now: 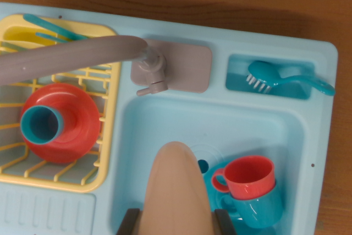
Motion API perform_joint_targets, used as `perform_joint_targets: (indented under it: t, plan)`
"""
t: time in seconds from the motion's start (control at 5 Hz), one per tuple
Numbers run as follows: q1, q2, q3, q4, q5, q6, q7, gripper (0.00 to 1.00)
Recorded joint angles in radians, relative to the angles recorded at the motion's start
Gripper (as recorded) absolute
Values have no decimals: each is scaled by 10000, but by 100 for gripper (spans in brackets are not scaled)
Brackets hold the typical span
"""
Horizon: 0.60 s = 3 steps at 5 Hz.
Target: Pick detergent from the sink
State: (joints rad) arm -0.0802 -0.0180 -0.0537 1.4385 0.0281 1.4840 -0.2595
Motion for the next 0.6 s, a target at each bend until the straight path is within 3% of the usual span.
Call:
perform_joint_targets:
  t: [0.6]
  plan:
    - [0,-34,-1,88,-4,122,6,100]
